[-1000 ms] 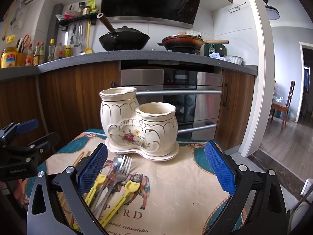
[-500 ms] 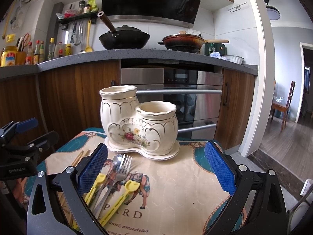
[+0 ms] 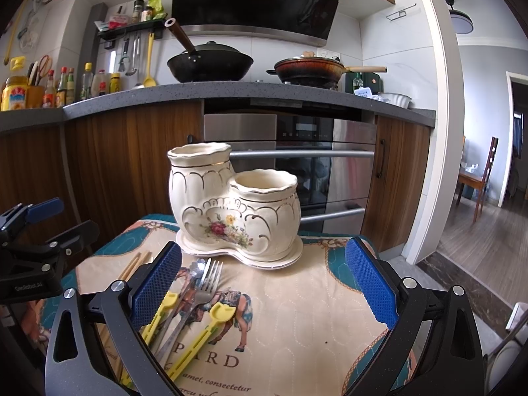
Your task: Organize utensils
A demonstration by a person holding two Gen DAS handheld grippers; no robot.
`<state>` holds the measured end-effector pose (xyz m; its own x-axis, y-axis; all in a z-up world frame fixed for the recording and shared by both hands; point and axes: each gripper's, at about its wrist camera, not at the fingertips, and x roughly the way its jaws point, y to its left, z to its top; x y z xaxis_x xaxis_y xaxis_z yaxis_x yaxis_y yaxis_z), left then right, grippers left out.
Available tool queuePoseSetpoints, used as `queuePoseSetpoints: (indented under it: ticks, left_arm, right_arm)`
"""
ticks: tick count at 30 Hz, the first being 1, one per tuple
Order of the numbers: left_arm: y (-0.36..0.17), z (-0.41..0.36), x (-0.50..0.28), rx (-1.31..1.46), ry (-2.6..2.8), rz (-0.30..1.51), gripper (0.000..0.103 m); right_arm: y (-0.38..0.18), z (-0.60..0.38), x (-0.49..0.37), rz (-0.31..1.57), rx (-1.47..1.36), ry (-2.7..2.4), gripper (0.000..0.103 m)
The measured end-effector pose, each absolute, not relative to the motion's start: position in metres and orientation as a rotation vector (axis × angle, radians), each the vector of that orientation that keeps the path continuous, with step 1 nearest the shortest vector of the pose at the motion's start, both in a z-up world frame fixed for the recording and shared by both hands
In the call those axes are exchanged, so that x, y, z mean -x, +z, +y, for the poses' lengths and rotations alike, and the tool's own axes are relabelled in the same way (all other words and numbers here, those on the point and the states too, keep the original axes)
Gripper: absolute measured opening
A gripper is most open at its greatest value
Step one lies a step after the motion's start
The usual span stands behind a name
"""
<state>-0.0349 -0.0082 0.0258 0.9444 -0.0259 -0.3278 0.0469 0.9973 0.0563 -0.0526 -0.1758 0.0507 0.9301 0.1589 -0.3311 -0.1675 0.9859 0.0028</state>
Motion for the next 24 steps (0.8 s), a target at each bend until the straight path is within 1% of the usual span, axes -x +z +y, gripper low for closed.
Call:
queuePoseSetpoints:
  ticks: [7,14,19,20,24]
  left_arm:
    - [0.024,-0.007,0.030,-0.059,-0.045,0.355,0.098]
    - [0.017,0.001,0.015,-0.044,-0.029,0.463,0.098]
    - [-0.004,-0.007,0.004,-0.105,-0.036,0.580,0.098]
    - [-0.009,-0.007,0.004,-0.111,-0.032,0.592,0.096]
    - [-0.018,0.002,0.002,-0.085,-0.014,0.647,0.072]
  right_arm:
    - [0.045,-0.181,0.045,0.384,0.008,0.165,0.099]
    - [0.033,-0.187,0.026,0.520,0.012,0.141,0.099]
    - [0.021,-0.179,0.020,0.619,0.066,0.182,0.099]
    - [0.018,-0.177,0.019,0.638,0.070,0.199,0.099]
    - [0.015,-0.175,0.016,0.672,0.076,0.199,0.098]
